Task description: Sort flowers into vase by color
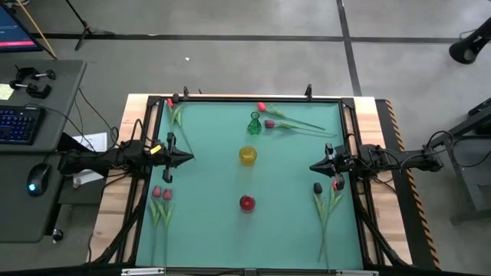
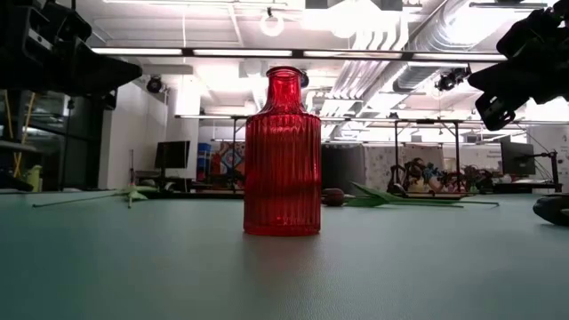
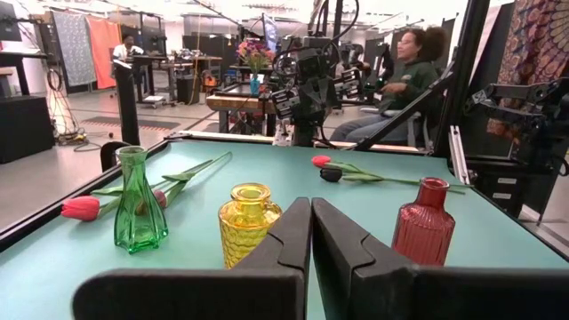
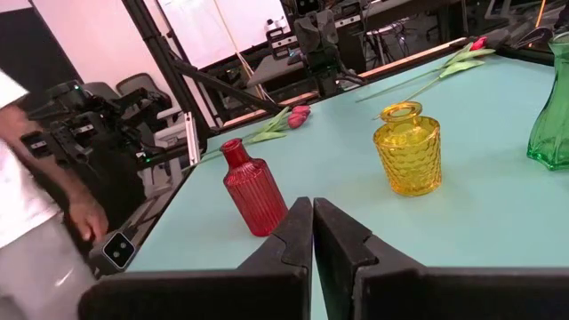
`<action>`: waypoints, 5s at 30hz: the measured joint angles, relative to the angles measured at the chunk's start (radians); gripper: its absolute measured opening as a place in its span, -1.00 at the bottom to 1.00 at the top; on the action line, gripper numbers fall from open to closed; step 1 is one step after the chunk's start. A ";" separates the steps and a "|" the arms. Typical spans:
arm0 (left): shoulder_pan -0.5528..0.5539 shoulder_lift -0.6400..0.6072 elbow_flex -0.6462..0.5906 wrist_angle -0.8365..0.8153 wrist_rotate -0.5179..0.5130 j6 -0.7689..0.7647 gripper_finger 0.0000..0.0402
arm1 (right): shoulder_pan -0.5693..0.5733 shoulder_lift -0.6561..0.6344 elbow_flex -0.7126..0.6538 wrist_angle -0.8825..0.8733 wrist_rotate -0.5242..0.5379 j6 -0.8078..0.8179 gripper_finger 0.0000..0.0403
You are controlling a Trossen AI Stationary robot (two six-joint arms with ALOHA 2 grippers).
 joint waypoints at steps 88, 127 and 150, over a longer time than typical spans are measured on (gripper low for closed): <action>0.000 0.000 0.000 0.000 0.000 0.000 -1.00 | 0.481 1.498 0.609 -0.523 -0.129 1.656 -0.03; 0.000 0.000 0.000 0.000 0.000 0.000 -1.00 | -0.435 1.287 1.021 0.365 0.301 -0.184 -1.00; 0.000 0.000 0.000 0.000 0.000 0.000 -1.00 | -0.439 1.464 1.130 0.242 0.227 -0.310 -0.97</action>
